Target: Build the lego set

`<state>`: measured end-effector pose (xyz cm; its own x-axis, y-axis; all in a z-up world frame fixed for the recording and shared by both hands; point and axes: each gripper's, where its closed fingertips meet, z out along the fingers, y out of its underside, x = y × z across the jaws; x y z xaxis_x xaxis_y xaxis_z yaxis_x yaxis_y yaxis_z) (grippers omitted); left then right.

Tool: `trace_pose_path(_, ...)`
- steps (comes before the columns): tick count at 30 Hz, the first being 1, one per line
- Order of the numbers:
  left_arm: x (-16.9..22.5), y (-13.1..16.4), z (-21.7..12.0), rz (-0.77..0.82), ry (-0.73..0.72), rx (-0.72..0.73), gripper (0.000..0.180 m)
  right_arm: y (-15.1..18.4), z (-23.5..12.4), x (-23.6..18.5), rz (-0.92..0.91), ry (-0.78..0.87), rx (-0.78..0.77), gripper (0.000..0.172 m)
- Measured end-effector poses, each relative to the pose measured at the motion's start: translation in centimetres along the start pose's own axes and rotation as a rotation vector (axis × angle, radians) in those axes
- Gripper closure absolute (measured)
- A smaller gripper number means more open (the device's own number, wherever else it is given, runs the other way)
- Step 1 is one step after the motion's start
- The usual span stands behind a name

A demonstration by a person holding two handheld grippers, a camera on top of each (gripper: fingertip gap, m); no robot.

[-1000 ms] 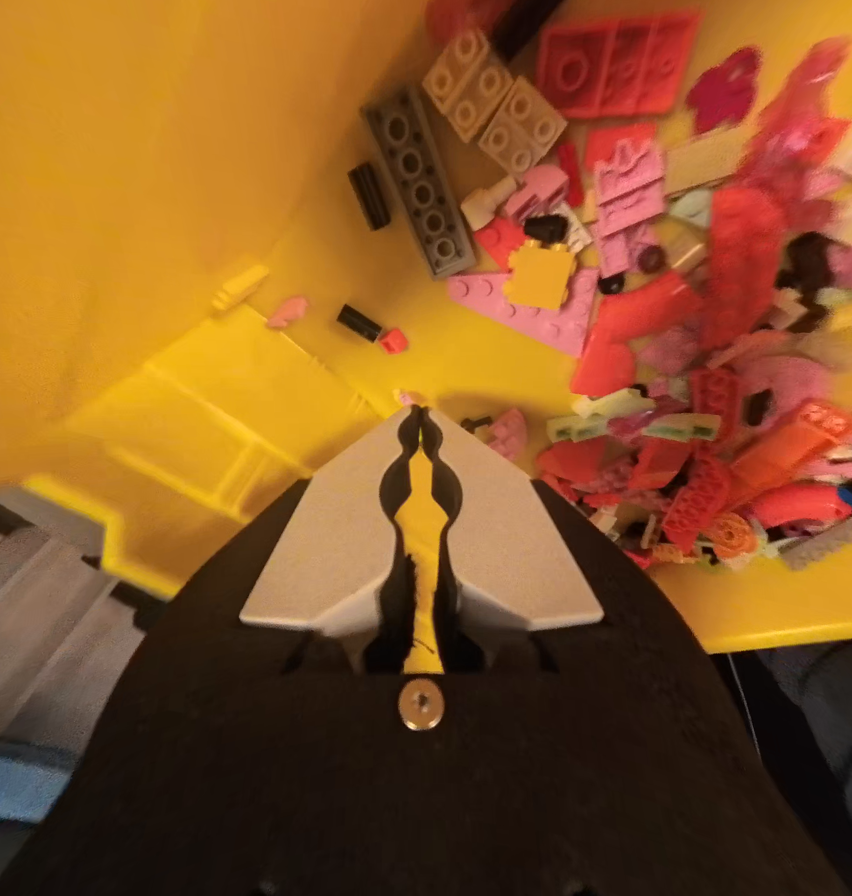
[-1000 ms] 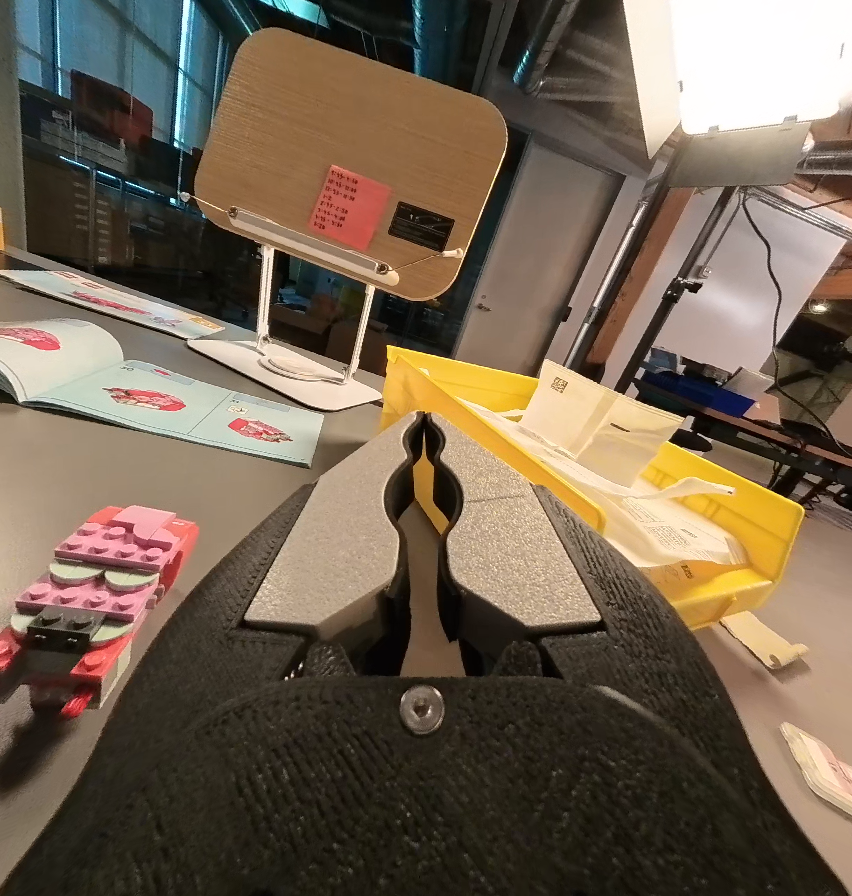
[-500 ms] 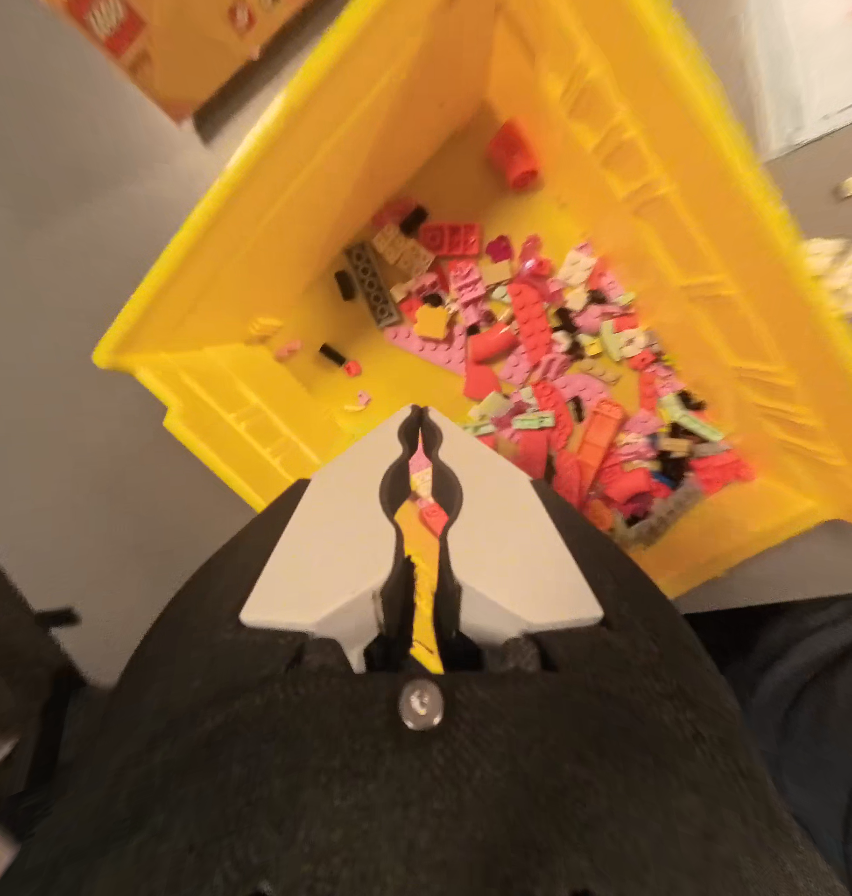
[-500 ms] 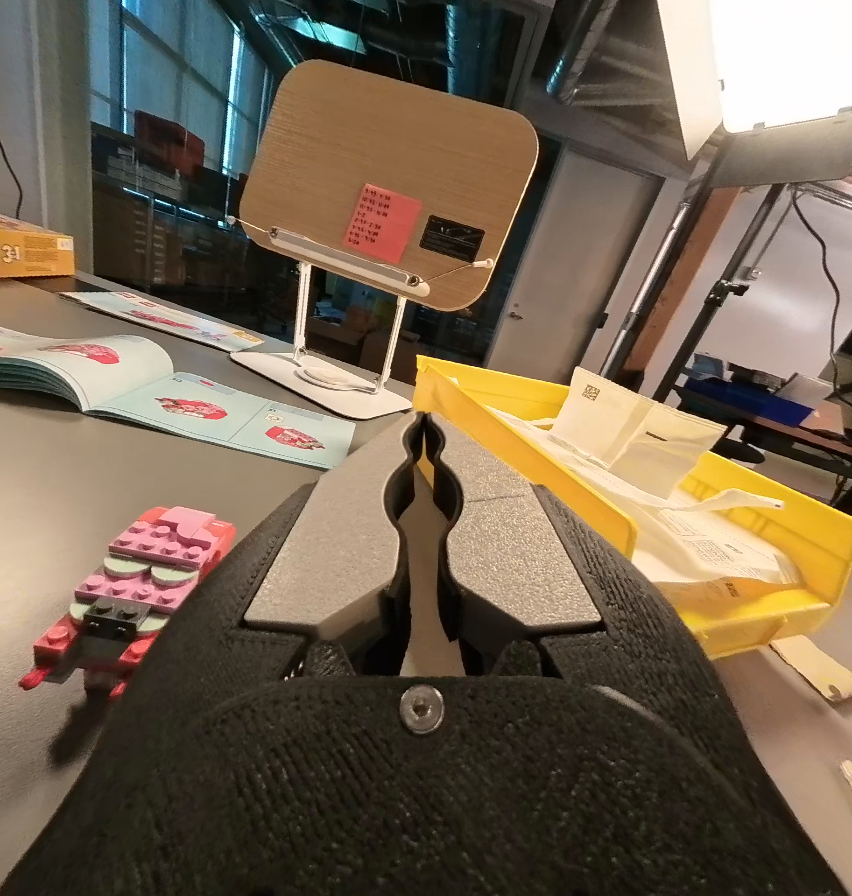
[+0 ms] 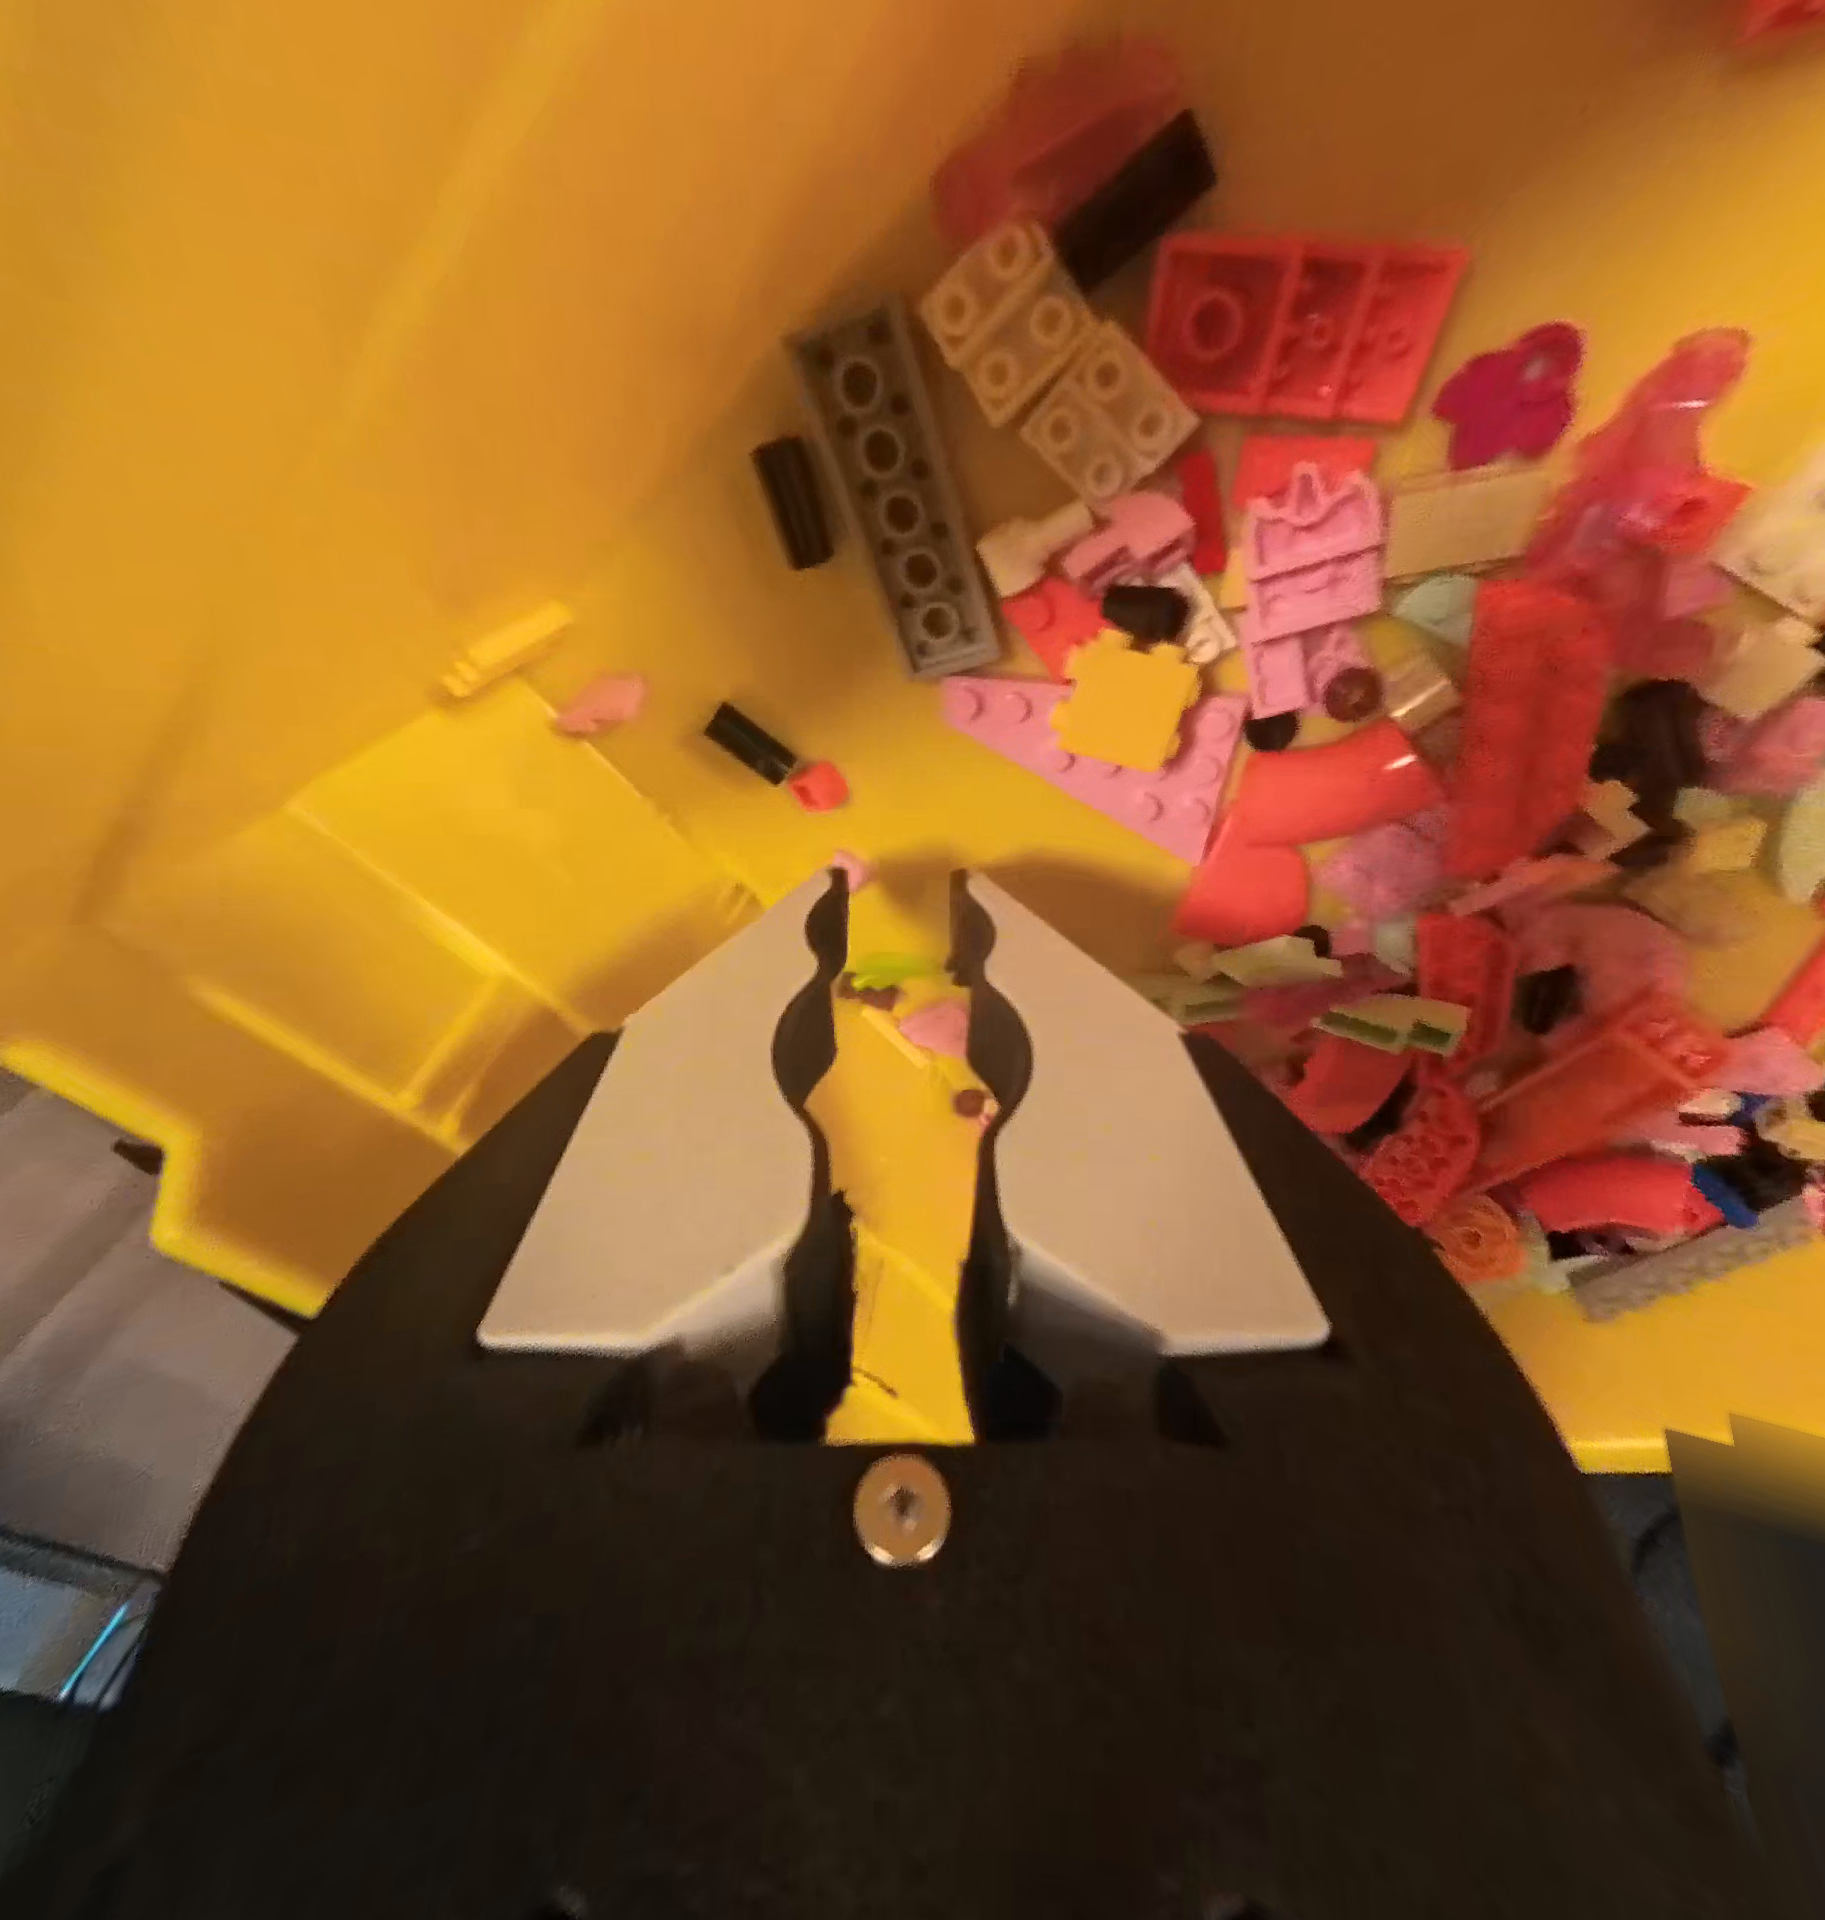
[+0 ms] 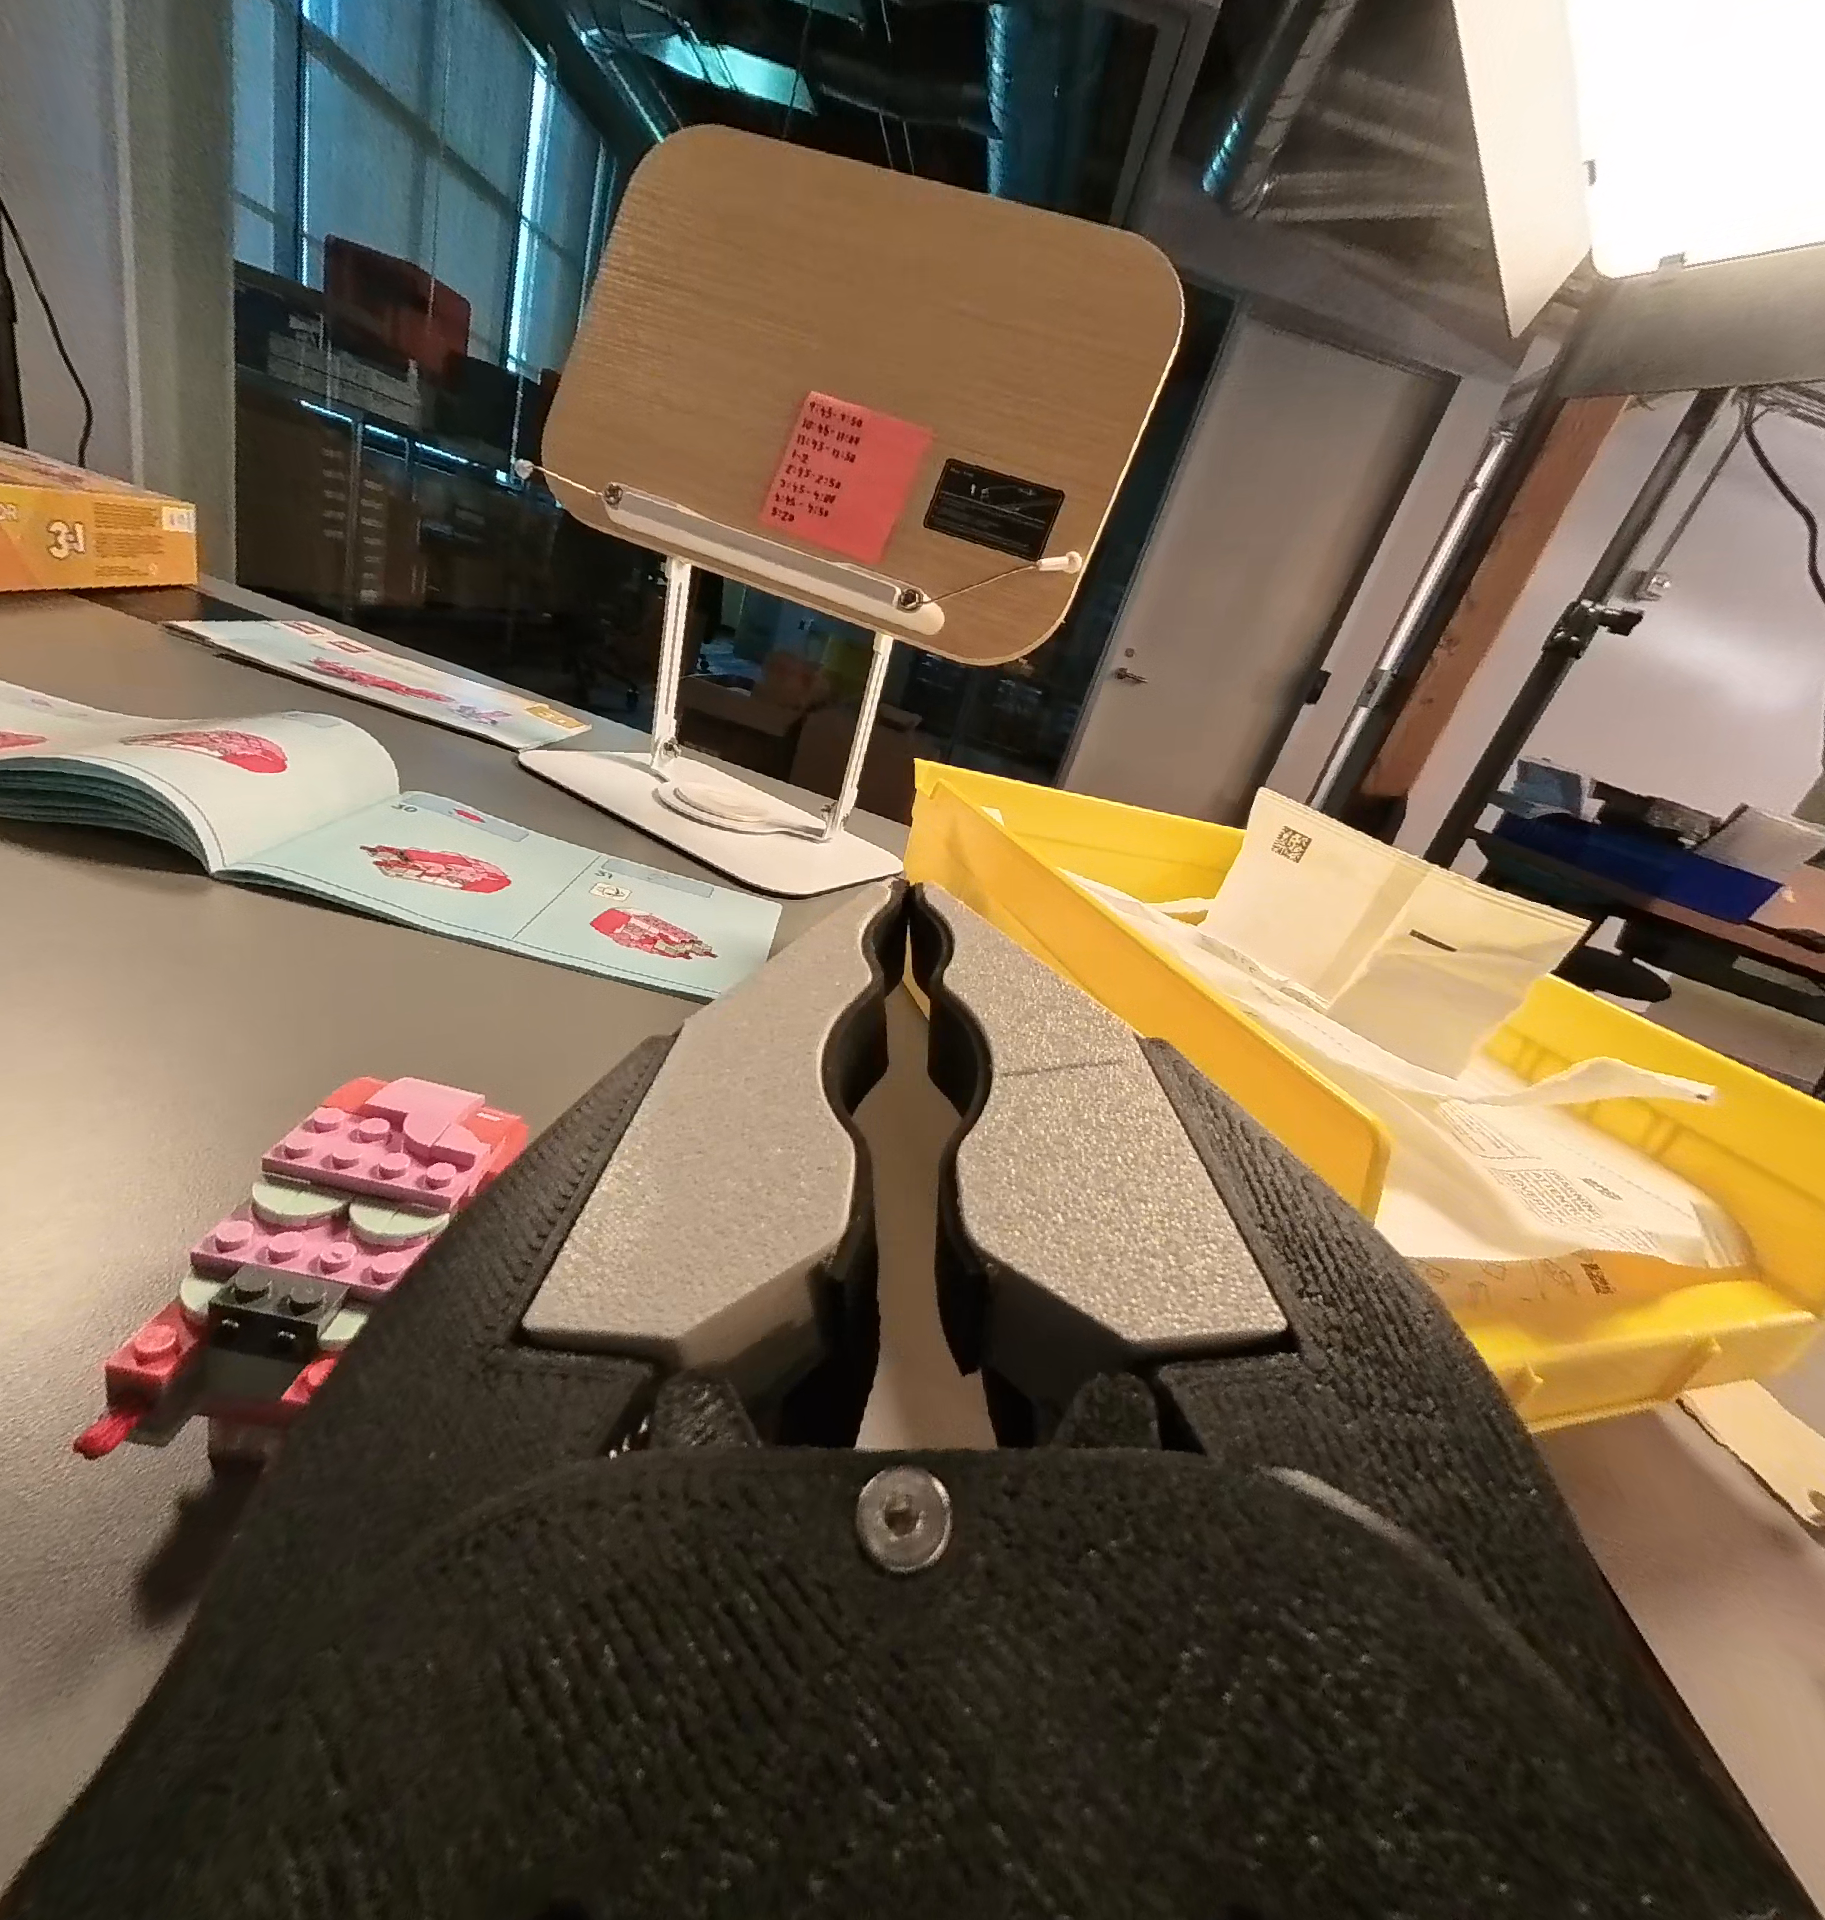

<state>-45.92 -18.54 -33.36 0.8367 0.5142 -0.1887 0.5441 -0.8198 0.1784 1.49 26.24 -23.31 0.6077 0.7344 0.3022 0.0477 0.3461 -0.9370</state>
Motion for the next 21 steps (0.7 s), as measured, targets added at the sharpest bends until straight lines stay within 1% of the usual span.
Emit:
trace_pose_path(4,-0.9,0.2,0.7,-0.026,-0.011,-0.035,0.168,0.0,0.0,0.0,-0.004,0.000,-0.001,0.172)
trace_pose_path(6,-0.9,0.4,1.1,-0.036,0.010,-0.045,0.169,0.0,0.0,0.0,-0.004,0.001,-0.002,0.172)
trace_pose_path(7,-1.0,0.4,1.2,-0.043,0.022,-0.043,0.174,0.0,0.0,0.0,-0.004,0.002,-0.002,0.172)
trace_pose_path(11,-1.0,0.2,1.2,-0.061,0.056,-0.015,0.175,0.0,0.1,-0.1,-0.009,0.001,-0.004,0.172)
trace_pose_path(17,-1.0,0.3,1.2,-0.011,0.036,-0.009,0.177,0.1,0.1,-0.1,-0.012,0.000,-0.005,0.172)
trace_pose_path(21,-0.8,0.1,0.5,-0.011,0.053,0.042,0.179,0.0,0.0,-0.1,-0.010,-0.002,-0.003,0.172)
